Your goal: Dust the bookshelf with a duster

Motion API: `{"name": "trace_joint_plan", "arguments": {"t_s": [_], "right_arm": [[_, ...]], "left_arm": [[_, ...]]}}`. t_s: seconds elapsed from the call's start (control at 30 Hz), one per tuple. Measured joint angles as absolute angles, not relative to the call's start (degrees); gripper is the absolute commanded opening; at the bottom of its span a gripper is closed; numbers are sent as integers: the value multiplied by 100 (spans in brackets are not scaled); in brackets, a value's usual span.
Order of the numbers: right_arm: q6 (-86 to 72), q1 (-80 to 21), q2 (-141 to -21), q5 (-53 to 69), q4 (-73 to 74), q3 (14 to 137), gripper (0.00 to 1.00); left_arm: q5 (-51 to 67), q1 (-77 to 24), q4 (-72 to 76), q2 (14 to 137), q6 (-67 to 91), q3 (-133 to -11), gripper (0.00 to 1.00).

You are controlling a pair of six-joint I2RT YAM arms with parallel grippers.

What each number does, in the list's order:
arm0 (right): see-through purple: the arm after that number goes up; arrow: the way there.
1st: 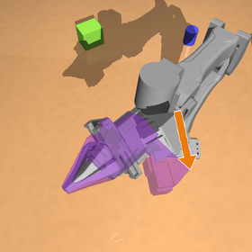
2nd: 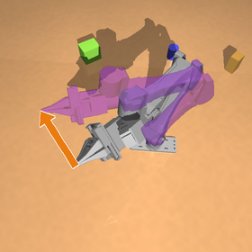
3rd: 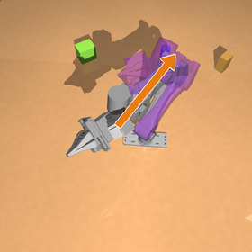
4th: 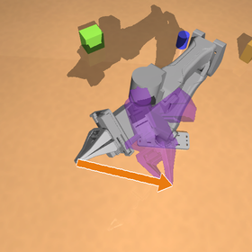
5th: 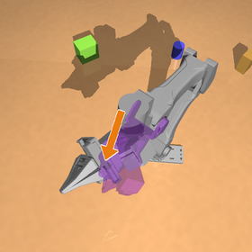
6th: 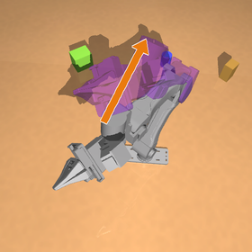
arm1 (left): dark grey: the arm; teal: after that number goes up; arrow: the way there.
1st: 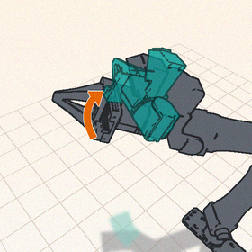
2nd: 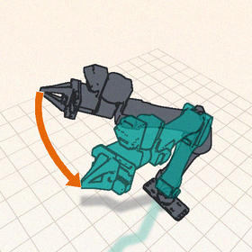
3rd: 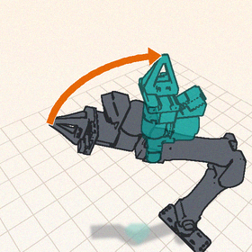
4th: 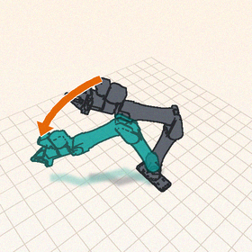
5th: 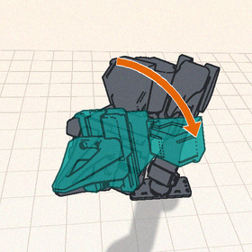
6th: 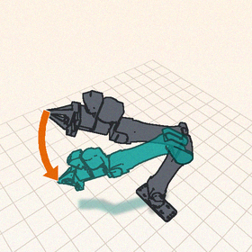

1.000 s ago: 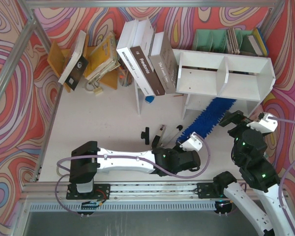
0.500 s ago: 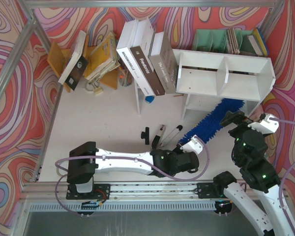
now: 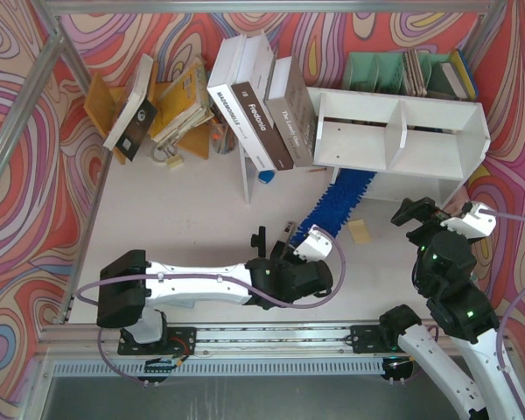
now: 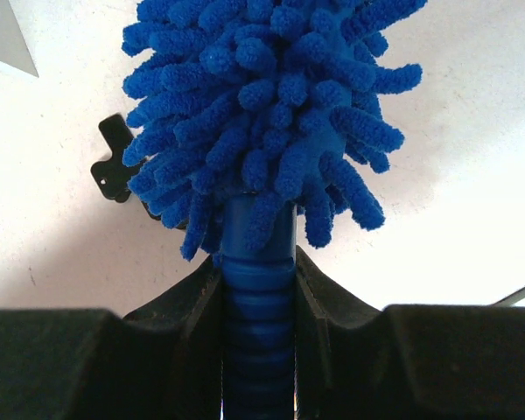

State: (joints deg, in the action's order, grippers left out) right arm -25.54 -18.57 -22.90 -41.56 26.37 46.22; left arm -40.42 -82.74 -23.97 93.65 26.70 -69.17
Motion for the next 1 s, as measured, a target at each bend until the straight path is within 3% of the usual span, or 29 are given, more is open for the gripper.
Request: {"name": "trace_joint_plan", "arguments": {"t_s": [0.73,1.0], "right_arm": [[-2554,-1857,-2290,-4156,2648,4622,98],[-2554,-1857,-2287,-4158,2650,4622,98]], "left_arm": [[-3465,-8250,-2265,10624,2351,-8246,0],[-3520,-8250,-2220,10525,2274,-8086,0]]}}
